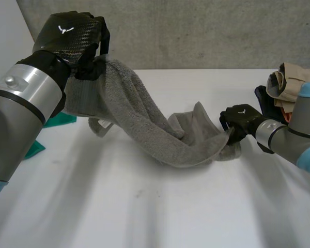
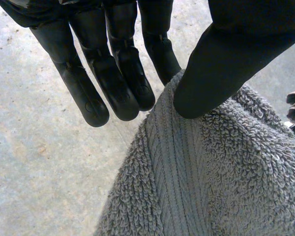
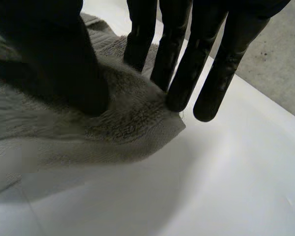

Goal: Fold the laundry.

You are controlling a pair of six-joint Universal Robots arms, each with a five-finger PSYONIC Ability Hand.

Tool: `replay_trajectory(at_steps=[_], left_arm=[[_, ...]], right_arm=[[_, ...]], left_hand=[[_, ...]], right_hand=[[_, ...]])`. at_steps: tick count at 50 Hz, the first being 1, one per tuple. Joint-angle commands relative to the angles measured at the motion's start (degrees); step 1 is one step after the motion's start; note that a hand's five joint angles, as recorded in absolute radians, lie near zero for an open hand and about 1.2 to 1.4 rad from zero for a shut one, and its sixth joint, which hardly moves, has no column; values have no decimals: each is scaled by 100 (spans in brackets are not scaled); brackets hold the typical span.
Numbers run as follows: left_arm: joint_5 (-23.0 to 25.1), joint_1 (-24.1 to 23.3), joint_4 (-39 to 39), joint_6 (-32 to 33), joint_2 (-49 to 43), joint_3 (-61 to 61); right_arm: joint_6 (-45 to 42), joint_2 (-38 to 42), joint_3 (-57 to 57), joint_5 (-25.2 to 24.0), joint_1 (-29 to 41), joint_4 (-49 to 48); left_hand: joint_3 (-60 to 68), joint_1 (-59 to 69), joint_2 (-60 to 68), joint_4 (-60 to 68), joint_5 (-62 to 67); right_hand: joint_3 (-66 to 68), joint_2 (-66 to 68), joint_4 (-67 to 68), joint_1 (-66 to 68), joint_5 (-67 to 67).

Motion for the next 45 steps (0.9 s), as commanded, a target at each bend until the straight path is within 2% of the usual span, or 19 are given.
replay_trajectory(at_steps=[1,6,10,14,16,20,22,26,27,32,34,39,42,45], left_arm=[[9,199,-107,9,47,-20],[26,410,-283,18,73,-28],[53,586,-520,44,47,-81],[70,753,-924,96,-128,-160],[88,770,-1125,158,-495,-186],[79,788,-1223,394,-1233,-117],[61,788,-1223,500,-1603,-38],[35,779,-1188,659,-2535,602],[26,771,-1171,668,-2911,1031],[-53,762,-1004,598,-3609,2650],[-70,762,-829,563,-3653,3116],[-193,744,548,177,-3295,3742],[-482,726,1086,97,-2637,3655],[-615,753,1079,88,-2230,3444]], right_arm=[[430,-530,-148,-61,-58,65],[475,-1514,124,-245,-154,547],[-218,-2323,335,-246,-391,1461],[-1351,-2649,625,-79,-603,2515],[-2000,-2772,818,87,-586,3041],[-2172,-2729,1029,299,-507,3177],[-1997,-2598,1039,326,-410,3010],[-1338,-1939,828,483,-190,2027],[-1067,-1712,601,649,-129,1564],[-520,-1253,-331,1414,258,261],[-405,-1208,-656,1643,328,-223],[34,-1541,-1036,1987,478,-2209],[210,-2093,-966,2013,531,-2894],[298,-2446,-869,2004,513,-2906]], left_hand=[[1171,1500,1146,1126,1401],[1171,1500,1146,1126,1401],[1171,1500,1146,1126,1401],[1171,1500,1146,1126,1401],[1171,1500,1146,1126,1401],[1171,1500,1146,1126,1401],[1171,1500,1146,1126,1401],[1171,1500,1146,1126,1401],[1171,1500,1146,1126,1401],[1171,1500,1146,1126,1401],[1171,1500,1146,1126,1401],[1171,1500,1146,1126,1401],[1171,1500,1146,1126,1401],[1171,1500,1146,1126,1401]], right_hand=[[2285,2286,2281,3076,2414],[2285,2286,2281,3076,2414],[2285,2286,2281,3076,2414],[2285,2286,2281,3076,2414],[2285,2286,2281,3076,2414],[2285,2286,2281,3076,2414],[2285,2286,2281,3076,2414],[2285,2286,2281,3076,2414],[2285,2286,2281,3076,2414],[2285,2286,2281,3076,2414],[2285,2286,2281,3076,2414],[2285,2286,2281,3076,2414],[2285,2286,2281,3076,2414],[2285,2286,2281,3076,2414]])
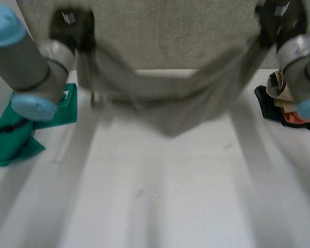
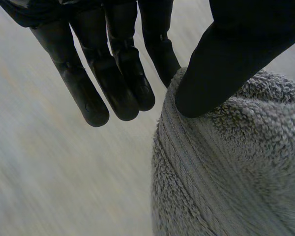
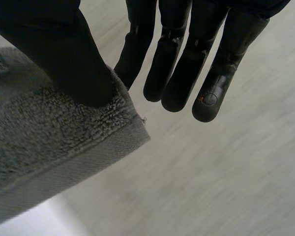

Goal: Fold the laundry.

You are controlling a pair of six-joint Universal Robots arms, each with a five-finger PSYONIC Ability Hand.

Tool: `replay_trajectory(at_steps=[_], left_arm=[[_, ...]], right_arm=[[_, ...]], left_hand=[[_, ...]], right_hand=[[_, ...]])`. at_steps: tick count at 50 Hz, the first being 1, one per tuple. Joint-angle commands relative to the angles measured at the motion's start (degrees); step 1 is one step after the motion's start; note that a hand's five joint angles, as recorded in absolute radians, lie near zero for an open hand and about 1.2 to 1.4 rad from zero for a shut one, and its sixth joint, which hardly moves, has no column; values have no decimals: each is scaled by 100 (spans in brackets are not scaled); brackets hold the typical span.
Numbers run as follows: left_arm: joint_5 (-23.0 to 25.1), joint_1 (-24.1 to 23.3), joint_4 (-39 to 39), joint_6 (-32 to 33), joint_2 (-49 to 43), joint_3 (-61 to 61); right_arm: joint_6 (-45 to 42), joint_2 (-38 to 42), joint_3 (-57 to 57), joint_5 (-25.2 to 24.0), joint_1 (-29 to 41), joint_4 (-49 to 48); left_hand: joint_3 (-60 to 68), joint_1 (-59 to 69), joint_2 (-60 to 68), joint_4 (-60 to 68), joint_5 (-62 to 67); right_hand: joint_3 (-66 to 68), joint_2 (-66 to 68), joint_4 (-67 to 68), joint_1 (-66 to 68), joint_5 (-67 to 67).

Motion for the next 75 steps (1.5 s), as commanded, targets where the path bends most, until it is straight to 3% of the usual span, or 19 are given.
replay_trajectory(at_steps=[1,12,15,21,27,31,34,35,37,41,49,55,61,64,69,75], left_arm=[[-416,25,756,-186,1349,-468],[-390,78,-149,-169,2028,-2376],[-364,192,-413,-169,2011,-2824],[-337,280,-510,-142,1353,-3388],[-346,272,-519,-11,141,-2897],[-320,272,-493,-19,-247,-2528],[-293,272,-379,-19,-301,-2413],[-224,272,-265,-28,-275,-2413],[-127,263,-177,-19,-266,-2456],[199,245,-167,-11,154,-2772],[849,464,-150,121,2026,-4502],[1245,1158,-159,1315,3126,-6094],[1333,1861,-132,2431,3109,-6859],[1473,2073,-124,2608,2855,-6869],[2140,2302,-1,2819,1890,-6606],[2238,2399,166,2837,1396,-6201]], right_arm=[[395,-1240,163,95,68,-1280],[299,-2217,1754,-301,7,152],[272,-2463,2368,-599,-28,1091],[10,-2367,3327,-986,-143,1902],[-764,-1140,3645,-1145,-125,1868],[-747,-690,3426,-1014,-125,1850],[-625,-539,3381,-856,-107,1702],[-563,-530,3390,-820,-107,1614],[-440,-530,3425,-732,-107,1412],[-159,-539,3522,-600,-178,1068],[70,-521,3566,-468,-178,699],[35,-504,3566,-468,-169,699],[53,-504,3574,-486,-178,707],[35,-512,3583,-495,-160,716],[18,-512,3618,-521,-143,725],[9,-512,3671,-538,-151,690]], left_hand=[[1168,1500,1144,1125,1401],[1168,1500,1144,1125,1401],[1168,1500,1144,1125,1401],[1168,1500,1144,1125,1401],[1168,1500,1144,1125,1401],[1168,1500,1144,1125,1401],[-623,-291,-647,-666,-389],[-2828,-2496,-2852,-2871,-2594],[-4140,-3808,-4164,-4183,-3906],[-4146,-3813,-4169,-4188,-3912],[-3928,-3595,-3951,-3970,-3694],[-2431,-2098,-2455,-2473,-2197],[-2914,-2581,-2938,-2956,-2680],[-3588,-3256,-3612,-3631,-3355],[-4497,-4165,-4521,-4540,-4264],[-4113,-3781,-4137,-4156,-3880]], right_hand=[[1205,1278,1196,2280,1324],[1205,1278,1196,2280,1324],[1205,1278,1196,2280,1324],[1205,1278,1196,2280,1324],[1205,1278,1196,2280,1324],[1205,1278,1196,2280,1324],[1205,1278,1196,2280,1324],[1205,1278,1196,2280,1324],[1205,1278,1196,2280,1324],[1205,1278,1196,2280,1324],[1205,1278,1196,2280,1324],[1205,1278,1196,2280,1324],[1205,1278,1196,2280,1324],[1205,1278,1196,2280,1324],[1205,1278,1196,2280,1324],[1205,1278,1196,2280,1324]])
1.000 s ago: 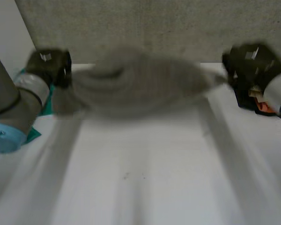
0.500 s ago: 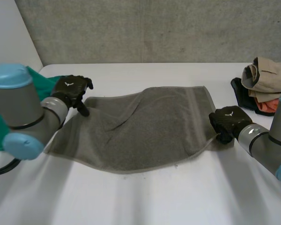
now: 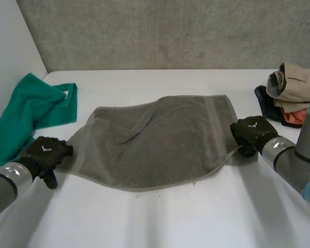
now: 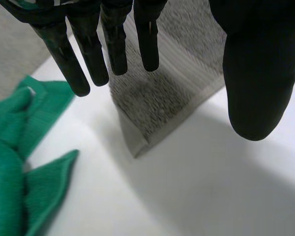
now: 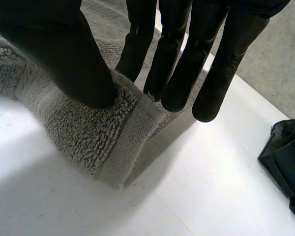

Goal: Fold the laundry.

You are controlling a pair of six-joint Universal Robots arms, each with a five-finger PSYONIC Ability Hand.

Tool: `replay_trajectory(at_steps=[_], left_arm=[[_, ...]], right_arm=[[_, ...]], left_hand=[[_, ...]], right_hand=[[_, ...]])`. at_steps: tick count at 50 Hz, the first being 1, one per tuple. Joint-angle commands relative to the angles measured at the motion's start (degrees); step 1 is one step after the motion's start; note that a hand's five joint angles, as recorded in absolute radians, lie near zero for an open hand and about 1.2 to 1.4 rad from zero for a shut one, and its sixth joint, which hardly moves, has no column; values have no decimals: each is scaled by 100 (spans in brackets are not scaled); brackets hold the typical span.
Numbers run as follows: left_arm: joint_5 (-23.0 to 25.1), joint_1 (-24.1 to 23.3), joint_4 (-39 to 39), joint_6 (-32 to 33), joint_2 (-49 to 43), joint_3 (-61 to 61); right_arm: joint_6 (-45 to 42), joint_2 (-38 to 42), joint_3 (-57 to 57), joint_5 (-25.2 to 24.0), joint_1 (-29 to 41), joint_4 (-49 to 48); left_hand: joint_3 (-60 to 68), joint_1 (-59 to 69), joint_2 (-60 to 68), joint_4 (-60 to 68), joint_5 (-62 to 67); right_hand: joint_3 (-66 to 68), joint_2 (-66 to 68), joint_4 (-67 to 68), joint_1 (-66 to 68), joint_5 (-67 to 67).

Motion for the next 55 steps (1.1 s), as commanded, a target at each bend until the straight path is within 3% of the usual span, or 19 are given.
replay_trajectory(at_steps=[1,27,36,39,55], left_arm=[[234,82,210,-8,-719,529],[199,-103,510,-8,-1352,1373],[172,-129,466,0,-1528,1575],[172,-164,439,0,-1537,1584],[190,-226,132,9,-1405,1514]], right_arm=[[-19,-4,64,-20,-4,-20],[-72,40,196,-38,40,-46],[-186,58,249,-38,40,-46],[-204,58,257,-38,40,-46],[-256,128,257,-47,58,-38]], left_hand=[[492,470,498,568,571],[3134,3112,3139,3210,3213],[2917,2894,2922,2992,2995],[1895,1872,1900,1970,1973],[1520,1497,1525,1595,1598]], right_hand=[[1205,1278,1174,2275,1324],[1205,1278,1174,2275,1324],[1205,1278,1174,2275,1324],[1205,1278,1174,2275,1324],[1205,1278,1174,2275,1324]])
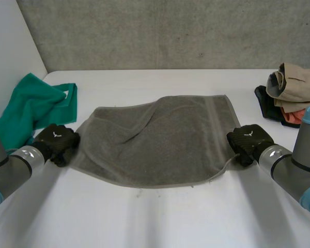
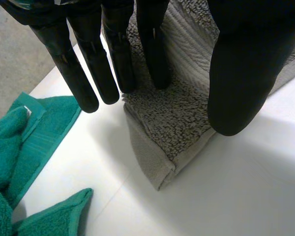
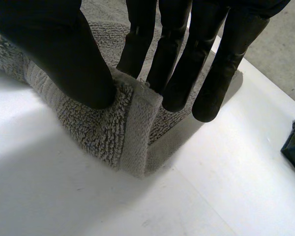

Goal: Fold the laundry.

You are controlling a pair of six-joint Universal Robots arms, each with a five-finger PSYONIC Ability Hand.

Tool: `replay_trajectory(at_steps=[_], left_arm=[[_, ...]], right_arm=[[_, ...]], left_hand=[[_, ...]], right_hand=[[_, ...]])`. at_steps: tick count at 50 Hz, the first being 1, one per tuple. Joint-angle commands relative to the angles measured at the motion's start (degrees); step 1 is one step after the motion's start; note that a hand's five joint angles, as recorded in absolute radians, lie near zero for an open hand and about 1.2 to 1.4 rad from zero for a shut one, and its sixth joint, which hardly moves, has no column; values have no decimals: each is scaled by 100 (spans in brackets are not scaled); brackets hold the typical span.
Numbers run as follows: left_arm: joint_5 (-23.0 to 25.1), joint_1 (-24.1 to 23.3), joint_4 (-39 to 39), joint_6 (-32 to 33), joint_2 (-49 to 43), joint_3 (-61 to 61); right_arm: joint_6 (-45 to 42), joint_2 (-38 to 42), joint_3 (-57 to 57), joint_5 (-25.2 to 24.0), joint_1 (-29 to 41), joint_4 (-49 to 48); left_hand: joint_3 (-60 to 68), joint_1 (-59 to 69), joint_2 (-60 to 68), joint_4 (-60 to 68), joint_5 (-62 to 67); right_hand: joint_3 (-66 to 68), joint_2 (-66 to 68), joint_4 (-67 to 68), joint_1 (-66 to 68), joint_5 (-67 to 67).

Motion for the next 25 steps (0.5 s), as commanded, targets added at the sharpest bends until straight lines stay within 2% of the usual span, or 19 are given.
replay_trajectory(at_steps=[1,25], left_arm=[[14,18,-141,9,10,12],[-21,18,-114,9,-394,557]], right_arm=[[-57,60,-1,1,9,6],[-93,130,-1,1,53,6]], left_hand=[[288,182,287,306,330],[876,770,875,894,918]], right_hand=[[1205,1278,1174,2275,1324],[1205,1278,1174,2275,1324]])
